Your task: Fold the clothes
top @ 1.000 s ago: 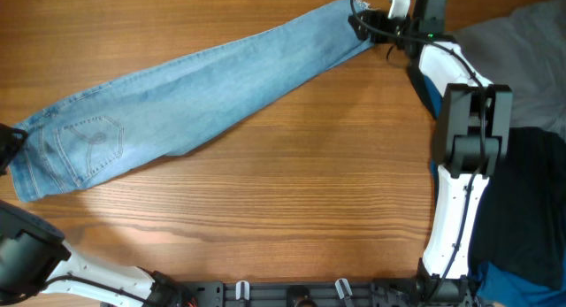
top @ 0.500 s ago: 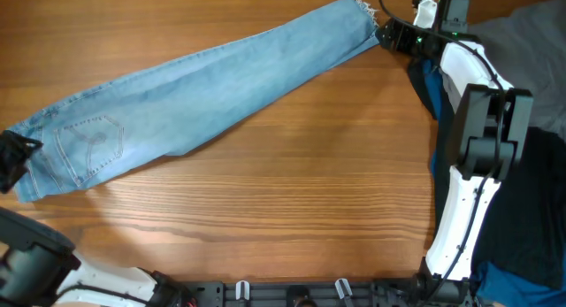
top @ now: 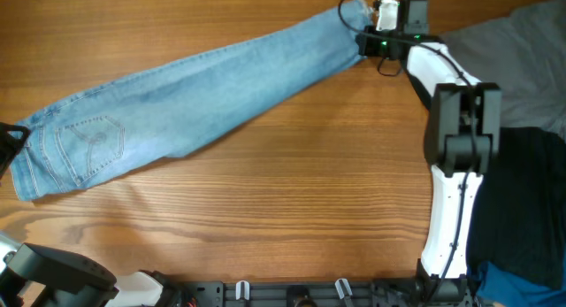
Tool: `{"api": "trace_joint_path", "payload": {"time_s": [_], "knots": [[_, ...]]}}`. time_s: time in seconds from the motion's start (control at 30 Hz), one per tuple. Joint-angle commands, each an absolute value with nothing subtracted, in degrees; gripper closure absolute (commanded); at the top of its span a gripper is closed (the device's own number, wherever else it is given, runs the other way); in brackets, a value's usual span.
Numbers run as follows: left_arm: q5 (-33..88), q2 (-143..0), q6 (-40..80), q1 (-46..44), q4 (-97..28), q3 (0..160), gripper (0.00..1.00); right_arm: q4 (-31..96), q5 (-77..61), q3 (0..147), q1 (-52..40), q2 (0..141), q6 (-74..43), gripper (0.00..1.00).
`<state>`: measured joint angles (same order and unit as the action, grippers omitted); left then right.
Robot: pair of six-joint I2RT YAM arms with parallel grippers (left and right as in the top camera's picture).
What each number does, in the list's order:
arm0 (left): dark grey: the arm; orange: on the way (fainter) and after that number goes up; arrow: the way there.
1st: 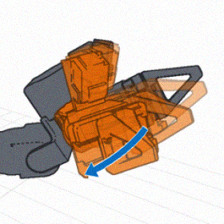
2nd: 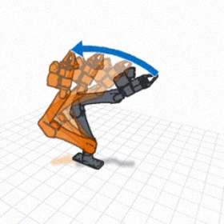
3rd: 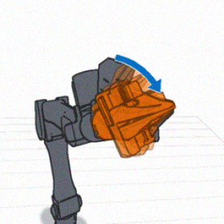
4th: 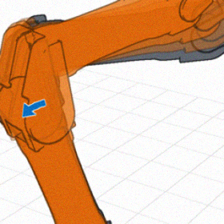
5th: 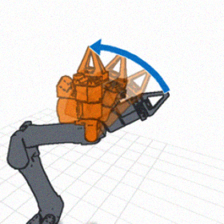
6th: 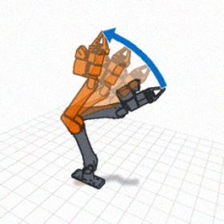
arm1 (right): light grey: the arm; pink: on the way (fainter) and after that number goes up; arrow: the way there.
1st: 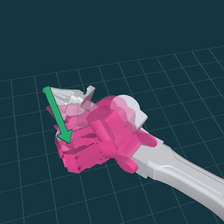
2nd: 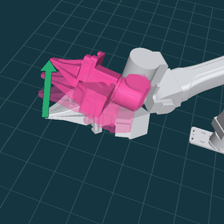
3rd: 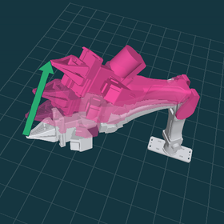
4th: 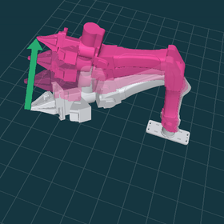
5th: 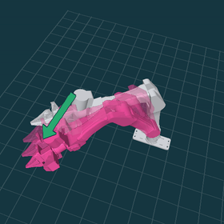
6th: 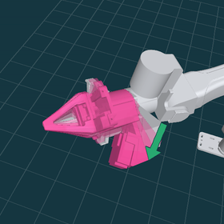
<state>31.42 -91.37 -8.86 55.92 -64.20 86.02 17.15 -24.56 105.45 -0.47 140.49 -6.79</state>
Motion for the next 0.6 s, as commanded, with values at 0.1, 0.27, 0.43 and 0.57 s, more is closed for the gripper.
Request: {"api": "trace_joint_path", "payload": {"time_s": [0.1, 0.27, 0.43, 0.57], "knots": [[32.0, -90.9, -12.4, 51.6, -65.8, 86.4, 0.36, 38.0, -11.3, 105.1, 6.5, 117.9, -6.6, 0.96], [24.8, -91.6, -12.4, 45.1, -66.5, 86.4, 0.33, 42.4, -10.8, 105.1, 8.1, 115.3, -5.3, 0.0], [19.6, -92.1, -11.5, 43.1, -66.9, 86.4, 0.32, 44.3, -26.3, 105.1, 7.2, 115.3, -2.9, 0.0], [20.1, -92.3, -11.5, 43.0, -66.7, 86.4, 0.31, 44.6, -46.4, 104.7, 0.9, 115.3, 16.0, 0.08]]}}
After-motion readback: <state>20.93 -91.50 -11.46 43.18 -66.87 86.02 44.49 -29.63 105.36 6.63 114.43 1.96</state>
